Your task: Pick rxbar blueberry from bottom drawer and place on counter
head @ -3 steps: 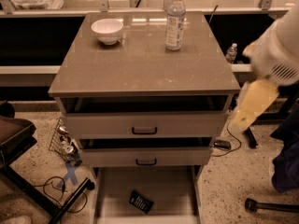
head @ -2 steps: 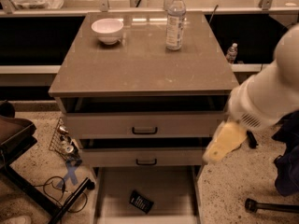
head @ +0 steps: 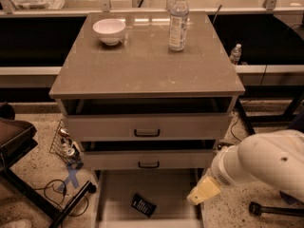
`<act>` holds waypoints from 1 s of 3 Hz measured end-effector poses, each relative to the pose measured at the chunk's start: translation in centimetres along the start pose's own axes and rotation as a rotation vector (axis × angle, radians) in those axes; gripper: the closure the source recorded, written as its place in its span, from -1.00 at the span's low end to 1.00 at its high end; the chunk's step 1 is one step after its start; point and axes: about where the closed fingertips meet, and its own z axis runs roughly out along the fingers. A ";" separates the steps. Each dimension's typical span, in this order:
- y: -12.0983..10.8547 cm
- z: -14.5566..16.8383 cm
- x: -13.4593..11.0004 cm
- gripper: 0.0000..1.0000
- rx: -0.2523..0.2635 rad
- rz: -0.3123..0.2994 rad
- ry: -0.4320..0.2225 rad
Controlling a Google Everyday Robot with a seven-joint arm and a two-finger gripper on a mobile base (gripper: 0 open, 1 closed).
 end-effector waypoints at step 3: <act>-1.2 3.1 -1.8 -1.00 0.068 0.021 -0.081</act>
Offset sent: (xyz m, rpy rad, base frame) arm 0.0190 -0.0008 -0.0005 0.0104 -0.0732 -0.0380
